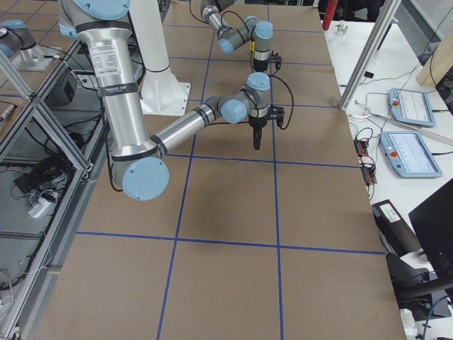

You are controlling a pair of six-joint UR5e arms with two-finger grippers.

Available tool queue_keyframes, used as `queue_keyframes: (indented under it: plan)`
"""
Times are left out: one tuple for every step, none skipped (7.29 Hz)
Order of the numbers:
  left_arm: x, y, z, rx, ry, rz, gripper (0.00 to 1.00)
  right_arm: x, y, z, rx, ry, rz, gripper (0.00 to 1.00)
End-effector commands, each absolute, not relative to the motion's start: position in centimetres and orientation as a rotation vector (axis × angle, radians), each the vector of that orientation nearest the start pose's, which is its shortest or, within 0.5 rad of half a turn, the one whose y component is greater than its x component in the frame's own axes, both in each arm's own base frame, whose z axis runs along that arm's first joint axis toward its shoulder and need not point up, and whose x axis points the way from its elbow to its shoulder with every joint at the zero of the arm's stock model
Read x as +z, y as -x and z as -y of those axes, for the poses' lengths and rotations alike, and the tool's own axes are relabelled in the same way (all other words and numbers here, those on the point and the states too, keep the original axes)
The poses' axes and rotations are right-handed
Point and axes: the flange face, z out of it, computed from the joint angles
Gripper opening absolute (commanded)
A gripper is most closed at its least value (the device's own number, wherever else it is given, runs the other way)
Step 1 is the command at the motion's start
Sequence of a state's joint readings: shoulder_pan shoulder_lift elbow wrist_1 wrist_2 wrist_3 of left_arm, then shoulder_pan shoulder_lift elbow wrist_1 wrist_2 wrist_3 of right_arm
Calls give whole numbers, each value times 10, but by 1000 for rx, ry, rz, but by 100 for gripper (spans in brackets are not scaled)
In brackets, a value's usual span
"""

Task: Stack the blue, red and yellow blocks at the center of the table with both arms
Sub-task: 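Lower the red cube onto the blue cube and open the left gripper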

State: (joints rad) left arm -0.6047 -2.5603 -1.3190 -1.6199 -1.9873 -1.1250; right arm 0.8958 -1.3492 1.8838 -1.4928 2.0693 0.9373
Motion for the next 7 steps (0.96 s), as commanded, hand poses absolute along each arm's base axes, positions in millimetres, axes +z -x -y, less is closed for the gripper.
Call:
queue_keyframes:
  plan:
    - [126, -604, 510, -19, -59, -846, 0, 393, 285, 493, 97, -65, 765, 100]
    - [125, -605, 509, -20, -61, -845, 0, 393, 285, 493, 97, -65, 765, 100]
    - [126, -605, 510, -20, -62, -843, 0, 393, 285, 493, 98, -66, 764, 100]
    - [125, -605, 510, -23, -68, -842, 0, 393, 285, 493, 98, -66, 764, 100]
    - [126, -605, 512, -31, -93, -830, 0, 393, 285, 493, 98, -66, 764, 100]
    - [124, -606, 511, -30, -93, -831, 0, 392, 285, 493, 97, -68, 765, 100]
    - [127, -609, 508, -26, -91, -827, 0, 392, 285, 493, 97, -68, 765, 100]
